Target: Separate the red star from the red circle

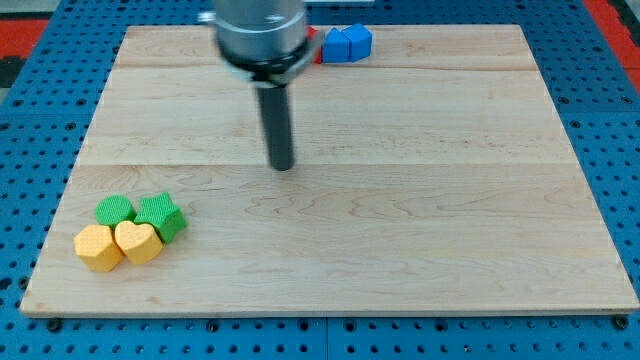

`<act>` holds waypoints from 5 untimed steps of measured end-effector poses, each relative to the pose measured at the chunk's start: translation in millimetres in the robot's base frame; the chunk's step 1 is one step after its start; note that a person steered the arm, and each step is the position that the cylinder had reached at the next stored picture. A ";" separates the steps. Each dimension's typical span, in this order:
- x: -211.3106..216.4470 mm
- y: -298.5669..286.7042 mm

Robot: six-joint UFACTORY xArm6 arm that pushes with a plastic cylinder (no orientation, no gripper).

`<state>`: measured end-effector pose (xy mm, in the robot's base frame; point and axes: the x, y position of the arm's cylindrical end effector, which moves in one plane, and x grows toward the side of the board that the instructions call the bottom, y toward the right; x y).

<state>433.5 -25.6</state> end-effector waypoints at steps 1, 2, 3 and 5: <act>-50.4 57.7; -114.1 115.3; -152.5 175.8; -231.0 129.1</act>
<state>202.5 103.5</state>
